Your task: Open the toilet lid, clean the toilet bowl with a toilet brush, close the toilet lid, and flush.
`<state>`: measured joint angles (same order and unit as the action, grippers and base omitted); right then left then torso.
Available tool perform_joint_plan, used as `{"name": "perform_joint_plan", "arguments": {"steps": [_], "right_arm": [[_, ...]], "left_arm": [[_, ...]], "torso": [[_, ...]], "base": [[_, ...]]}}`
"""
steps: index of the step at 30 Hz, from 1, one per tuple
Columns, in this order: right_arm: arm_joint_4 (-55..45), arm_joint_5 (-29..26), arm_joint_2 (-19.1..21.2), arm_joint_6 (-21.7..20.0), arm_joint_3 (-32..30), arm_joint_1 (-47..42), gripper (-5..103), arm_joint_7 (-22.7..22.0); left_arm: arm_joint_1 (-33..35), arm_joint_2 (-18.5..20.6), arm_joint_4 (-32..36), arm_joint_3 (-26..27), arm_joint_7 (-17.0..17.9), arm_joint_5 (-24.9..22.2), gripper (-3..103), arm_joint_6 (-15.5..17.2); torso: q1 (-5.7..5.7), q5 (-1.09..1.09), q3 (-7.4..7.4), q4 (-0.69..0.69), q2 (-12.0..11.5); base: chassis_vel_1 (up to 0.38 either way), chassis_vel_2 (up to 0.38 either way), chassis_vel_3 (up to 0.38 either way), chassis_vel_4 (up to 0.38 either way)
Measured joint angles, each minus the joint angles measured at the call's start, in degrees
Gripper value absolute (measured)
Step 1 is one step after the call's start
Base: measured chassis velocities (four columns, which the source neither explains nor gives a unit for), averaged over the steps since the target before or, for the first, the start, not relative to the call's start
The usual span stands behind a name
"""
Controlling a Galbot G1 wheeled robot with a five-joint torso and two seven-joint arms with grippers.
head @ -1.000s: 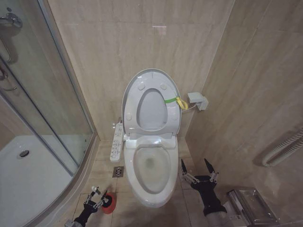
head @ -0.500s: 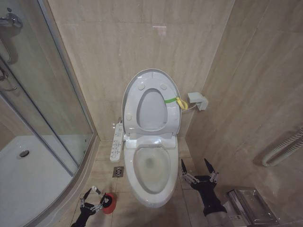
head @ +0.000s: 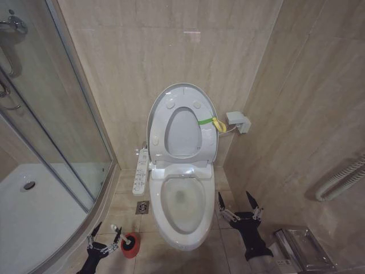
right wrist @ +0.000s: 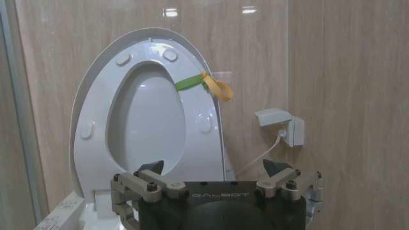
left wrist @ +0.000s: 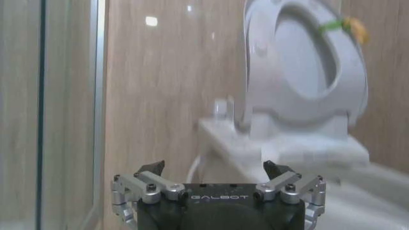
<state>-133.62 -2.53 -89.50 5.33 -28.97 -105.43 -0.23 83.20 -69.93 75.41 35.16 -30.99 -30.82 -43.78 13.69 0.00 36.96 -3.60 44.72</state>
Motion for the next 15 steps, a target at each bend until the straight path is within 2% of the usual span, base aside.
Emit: {"name": "perform_joint_plan", "arguments": {"steps": [1, 4, 6, 8, 11, 12, 15], "right_arm": [[0.0, 0.0, 0.0, 0.0, 0.0, 0.0, 100, 0.0], [0.0, 0.0, 0.0, 0.0, 0.0, 0.0, 100, 0.0], [0.0, 0.0, 0.0, 0.0, 0.0, 0.0, 100, 0.0], [0.0, 0.0, 0.0, 0.0, 0.0, 0.0, 100, 0.0], [0.0, 0.0, 0.0, 0.0, 0.0, 0.0, 100, 0.0], [0.0, 0.0, 0.0, 0.0, 0.0, 0.0, 100, 0.0], [0.0, 0.0, 0.0, 0.0, 0.0, 0.0, 100, 0.0]], "left_arm": [[1.0, 0.1, 3.1, 0.8, 0.5, -0.2, 100, 0.9], [2.0, 0.2, 6.4, 1.6, 1.0, -0.4, 100, 1.9], [4.4, 0.7, 15.1, 3.2, 3.2, -1.4, 100, 5.0], [4.8, 0.7, 16.6, 3.4, 3.6, -1.5, 100, 5.6], [7.5, 0.9, 26.1, 5.2, 7.8, -1.6, 100, 10.0], [7.5, 0.9, 26.1, 5.2, 7.8, -1.6, 100, 10.0], [8.6, 0.8, 33.0, 6.9, 12.7, -0.9, 100, 14.2]], "torso": [[0.0, 0.0, 0.0, 0.0, 0.0], [0.0, 0.0, 0.0, 0.0, 0.0], [0.0, 0.0, 0.0, 0.0, 0.0], [0.0, 0.01, 0.0, 0.01, 0.0], [0.0, -0.01, 0.0, -0.01, 0.0], [0.0, -0.01, 0.0, -0.01, 0.0], [0.0, -0.02, 0.0, 0.0, 0.0]], "base": [[0.0, 0.0, 0.0, 0.0], [0.0, 0.0, 0.0, 0.0], [0.0, 0.0, 0.0, 0.0], [0.0, 0.0, 0.0, 0.0], [0.0, 0.0, 0.0, 0.0], [0.0, 0.0, 0.0, 0.0], [0.0, 0.0, 0.0, 0.0]]}}
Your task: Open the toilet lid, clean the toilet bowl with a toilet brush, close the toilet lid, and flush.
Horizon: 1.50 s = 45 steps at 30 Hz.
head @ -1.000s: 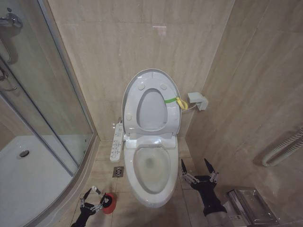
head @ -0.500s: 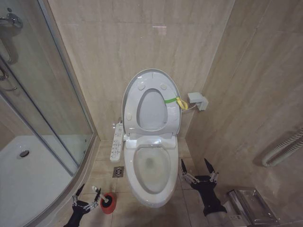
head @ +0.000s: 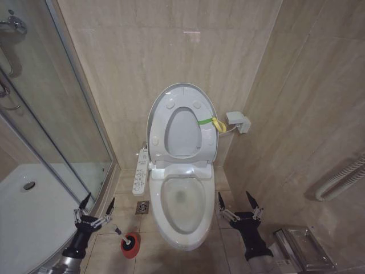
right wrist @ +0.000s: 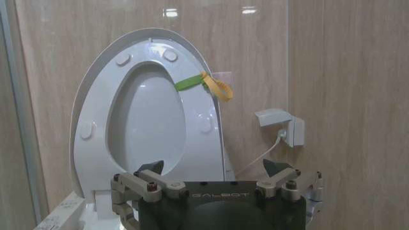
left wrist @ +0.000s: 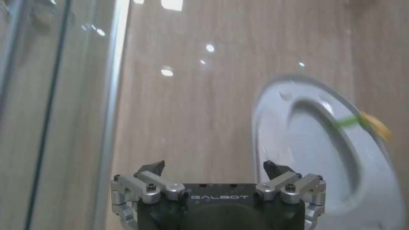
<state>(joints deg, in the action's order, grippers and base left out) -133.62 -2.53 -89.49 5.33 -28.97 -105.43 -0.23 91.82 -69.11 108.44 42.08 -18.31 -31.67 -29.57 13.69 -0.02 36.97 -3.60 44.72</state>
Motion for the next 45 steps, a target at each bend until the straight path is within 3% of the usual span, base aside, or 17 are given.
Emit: {"name": "perform_joint_plan", "arguments": {"steps": [1, 3, 5, 6, 7, 8, 9, 10, 12, 15, 16, 20, 29, 35, 41, 45], "right_arm": [[0.0, 0.0, 0.0, 0.0, 0.0, 0.0, 100, 0.0], [0.0, 0.0, 0.0, 0.0, 0.0, 0.0, 100, 0.0], [0.0, 0.0, 0.0, 0.0, 0.0, 0.0, 100, 0.0], [0.0, 0.0, 0.0, 0.0, 0.0, 0.0, 100, 0.0], [0.0, 0.0, 0.0, 0.0, 0.0, 0.0, 100, 0.0], [0.0, 0.0, 0.0, 0.0, 0.0, 0.0, 100, 0.0], [0.0, 0.0, 0.0, 0.0, 0.0, 0.0, 100, 0.0], [0.0, 0.0, 0.0, 0.0, 0.0, 0.0, 100, 0.0], [0.0, 0.0, 0.0, 0.0, 0.0, 0.0, 100, 0.0], [0.0, 0.0, 0.0, 0.0, 0.0, 0.0, 100, 0.0], [0.0, 0.0, 0.0, 0.0, 0.0, 0.0, 100, 0.0], [0.0, 0.0, 0.0, 0.0, 0.0, 0.0, 100, 0.0], [0.0, 0.0, 0.0, 0.0, 0.0, 0.0, 100, 0.0], [0.0, 0.0, 0.0, 0.0, 0.0, 0.0, 100, 0.0], [0.0, 0.0, 0.0, 0.0, 0.0, 0.0, 100, 0.0], [0.0, 0.0, 0.0, 0.0, 0.0, 0.0, 100, 0.0]], "left_arm": [[0.3, 0.1, 2.3, 0.5, 2.5, -0.1, 100, 2.3], [0.5, 0.2, 3.9, 0.7, 4.3, -0.4, 100, 4.0], [1.1, 0.6, 9.3, 1.8, 10.4, -1.5, 100, 11.4], [1.1, 0.6, 9.3, 1.8, 10.4, -1.5, 100, 11.4], [1.3, 0.7, 10.5, 2.1, 11.6, -1.9, 100, 13.4], [2.2, 0.8, 14.0, 2.7, 14.5, -2.8, 100, 18.7], [2.7, 0.8, 16.0, 2.9, 15.9, -3.8, 100, 21.1], [2.7, 0.8, 16.0, 2.9, 15.9, -3.8, 100, 21.1], [4.1, 0.9, 21.1, 3.4, 19.6, -6.7, 100, 28.3], [5.4, 0.9, 26.3, 4.0, 21.9, -7.9, 100, 35.2], [5.4, 0.9, 26.3, 4.0, 21.9, -7.9, 100, 35.2], [7.6, 0.8, 30.3, 5.1, 22.4, -4.7, 100, 42.2], [9.2, -1.2, 31.7, 5.3, 21.5, -1.3, 100, 45.1], [10.9, -3.0, 31.0, 6.0, 20.7, 3.1, 100, 43.4], [11.4, -4.0, 30.2, 6.5, 20.9, 4.4, 100, 42.6], [12.6, -4.5, 29.0, 3.5, 21.6, 6.7, 100, 41.1]], "torso": [[0.0, 0.01, 0.0, -0.01, 0.0], [0.0, 0.03, 0.0, 0.0, 0.0], [0.0, 0.01, 0.0, 0.0, 0.0], [0.0, 0.01, 0.0, 0.0, 0.0], [0.0, 0.01, 0.0, -0.01, 0.0], [0.0, 0.03, 0.01, -0.01, 0.0], [0.0, 0.02, 0.0, 0.0, 0.0], [0.0, 0.02, 0.0, 0.0, 0.0], [0.0, 0.02, 0.0, 0.01, 0.0], [0.0, 0.0, 0.0, 0.0, 0.0], [0.0, 0.0, 0.0, 0.0, 0.0], [0.0, 0.01, 0.0, 0.0, 0.0], [0.0, 0.02, 0.0, 0.0, 0.0], [0.0, 0.02, 0.0, 0.0, 0.0], [0.0, 0.02, 0.0, -0.01, 0.0], [0.0, 0.02, 0.0, -0.01, 0.0]], "base": [[0.0, 0.0, 0.0, 0.0], [0.0, 0.0, 0.0, 0.0], [0.0, 0.0, 0.0, 0.0], [0.0, 0.0, 0.0, 0.0], [0.0, 0.0, 0.0, 0.0], [0.0, 0.0, 0.0, 0.0], [0.0, 0.0, 0.0, 0.0], [0.0, 0.0, 0.0, 0.0], [0.0, 0.0, 0.0, 0.0], [0.0, 0.0, 0.0, 0.0], [0.0, 0.0, 0.0, 0.0], [0.0, 0.0, 0.0, 0.0], [0.0, 0.0, 0.0, 0.0], [0.0, 0.0, 0.0, 0.0], [0.0, 0.0, 0.0, 0.0], [0.0, 0.0, 0.0, 0.0]]}}
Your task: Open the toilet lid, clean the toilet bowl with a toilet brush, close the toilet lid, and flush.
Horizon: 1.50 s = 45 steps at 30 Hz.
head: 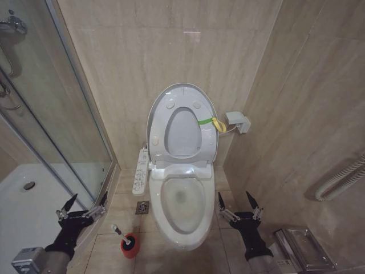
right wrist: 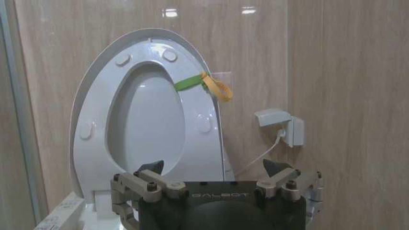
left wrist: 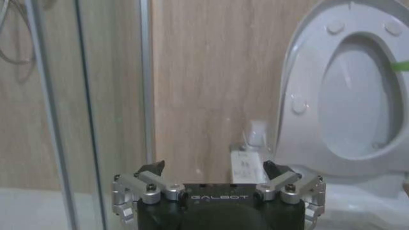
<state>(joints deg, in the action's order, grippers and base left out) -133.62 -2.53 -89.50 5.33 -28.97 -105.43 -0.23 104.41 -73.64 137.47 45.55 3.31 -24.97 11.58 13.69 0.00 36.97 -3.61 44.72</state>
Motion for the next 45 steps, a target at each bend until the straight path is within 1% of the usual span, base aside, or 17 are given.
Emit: {"name": "perform_joint_plan", "arguments": {"steps": [2, 6, 12, 14, 17, 20, 21, 24, 25, 28, 32, 35, 45], "right_arm": [[0.0, 0.0, 0.0, 0.0, 0.0, 0.0, 100, 0.0], [0.0, 0.0, 0.0, 0.0, 0.0, 0.0, 100, 0.0], [0.0, 0.0, 0.0, 0.0, 0.0, 0.0, 100, 0.0], [0.0, 0.0, 0.0, 0.0, 0.0, 0.0, 100, 0.0], [0.0, 0.0, 0.0, 0.0, 0.0, 0.0, 100, 0.0], [0.0, 0.0, 0.0, 0.0, 0.0, 0.0, 100, 0.0], [0.0, 0.0, 0.0, 0.0, 0.0, 0.0, 100, 0.0], [0.0, 0.0, 0.0, 0.0, 0.0, 0.0, 100, 0.0], [0.0, 0.0, 0.0, 0.0, 0.0, 0.0, 100, 0.0], [0.0, 0.0, 0.0, 0.0, 0.0, 0.0, 100, 0.0], [0.0, 0.0, 0.0, 0.0, 0.0, 0.0, 100, 0.0], [0.0, 0.0, 0.0, 0.0, 0.0, 0.0, 100, 0.0], [0.0, 0.0, 0.0, 0.0, 0.0, 0.0, 100, 0.0]], "left_arm": [[0.3, -0.2, -0.1, -0.6, 0.1, 0.5, 100, -0.2], [3.0, -1.5, 1.5, -3.7, 1.1, 3.9, 100, -1.6], [5.0, -1.8, 4.6, -3.8, 1.9, 4.5, 100, -1.4], [6.4, -1.6, 5.7, -3.5, 2.3, 4.5, 100, -0.6], [7.3, -1.3, 5.7, -3.2, 2.5, 4.6, 100, -0.3], [8.1, -1.2, 5.7, -3.0, 2.4, 6.0, 100, -0.8], [8.2, -1.2, 5.8, -3.1, 2.3, 6.6, 100, -1.8], [8.4, -1.1, 5.7, -3.0, -0.3, 9.5, 100, -10.0], [8.4, -1.1, 5.7, -3.0, -0.3, 9.5, 100, -10.0], [8.4, -1.1, 5.3, -2.8, -2.9, 10.1, 100, -15.6], [8.3, -1.2, 5.2, -3.0, -3.3, 9.0, 100, -16.9], [8.3, -1.2, 5.2, -3.2, -3.3, 8.2, 100, -17.0], [8.4, -1.3, 5.8, -3.4, -2.7, 7.6, 100, -15.5]], "torso": [[0.0, 0.0, 0.0, 0.0, 0.0], [0.0, 0.0, 0.0, 0.01, 0.0], [0.0, 0.0, 0.0, 0.01, 0.0], [0.0, -0.01, 0.0, 0.01, 0.0], [0.0, 0.0, 0.0, 0.01, 0.0], [0.0, 0.0, 0.0, 0.01, 0.0], [0.0, 0.01, 0.0, 0.01, 0.0], [0.0, 0.0, 0.0, 0.0, 0.0], [0.0, 0.0, 0.0, 0.0, 0.0], [0.0, 0.0, 0.0, 0.01, 0.0], [0.0, 0.0, 0.0, 0.01, 0.0], [0.0, 0.0, 0.0, 0.01, 0.0], [0.0, 0.0, 0.0, 0.01, 0.0]], "base": [[0.0, 0.0, 0.0, 0.0], [0.0, 0.0, 0.0, 0.0], [0.0, 0.0, 0.0, 0.0], [0.0, 0.0, 0.0, 0.0], [0.0, 0.0, 0.0, 0.0], [0.0, 0.0, 0.0, 0.0], [0.0, 0.0, 0.0, 0.0], [0.0, 0.0, 0.0, 0.0], [0.0, 0.0, 0.0, 0.0], [0.0, 0.0, 0.0, 0.0], [0.0, 0.0, 0.0, 0.0], [0.0, 0.0, 0.0, 0.0], [0.0, 0.0, 0.0, 0.0]]}}
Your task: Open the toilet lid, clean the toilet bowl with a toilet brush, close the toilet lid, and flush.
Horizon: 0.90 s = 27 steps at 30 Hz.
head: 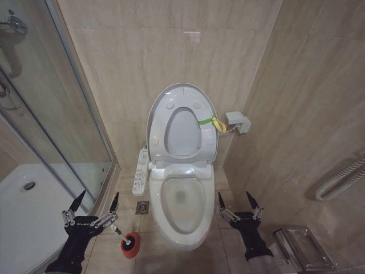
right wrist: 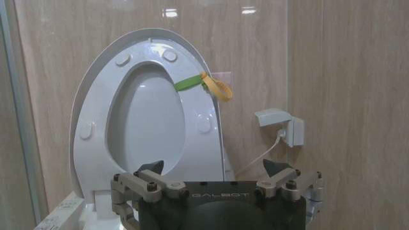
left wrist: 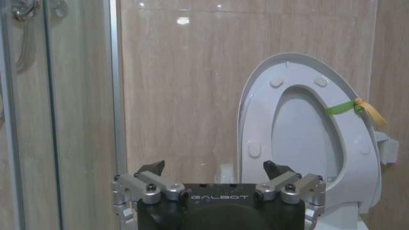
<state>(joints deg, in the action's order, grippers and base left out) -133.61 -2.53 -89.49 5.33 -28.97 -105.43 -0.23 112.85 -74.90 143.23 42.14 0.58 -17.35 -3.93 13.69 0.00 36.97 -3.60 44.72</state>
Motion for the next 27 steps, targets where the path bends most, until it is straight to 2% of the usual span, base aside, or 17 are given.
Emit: {"name": "perform_joint_plan", "arguments": {"steps": [27], "right_arm": [[0.0, 0.0, 0.0, 0.0, 0.0, 0.0, 100, 0.0]], "left_arm": [[0.0, 0.0, 0.0, 0.1, -0.1, -0.1, 100, 0.2]], "torso": [[0.0, 0.0, 0.0, 0.0, 0.0]], "base": [[0.0, 0.0, 0.0, 0.0]]}}
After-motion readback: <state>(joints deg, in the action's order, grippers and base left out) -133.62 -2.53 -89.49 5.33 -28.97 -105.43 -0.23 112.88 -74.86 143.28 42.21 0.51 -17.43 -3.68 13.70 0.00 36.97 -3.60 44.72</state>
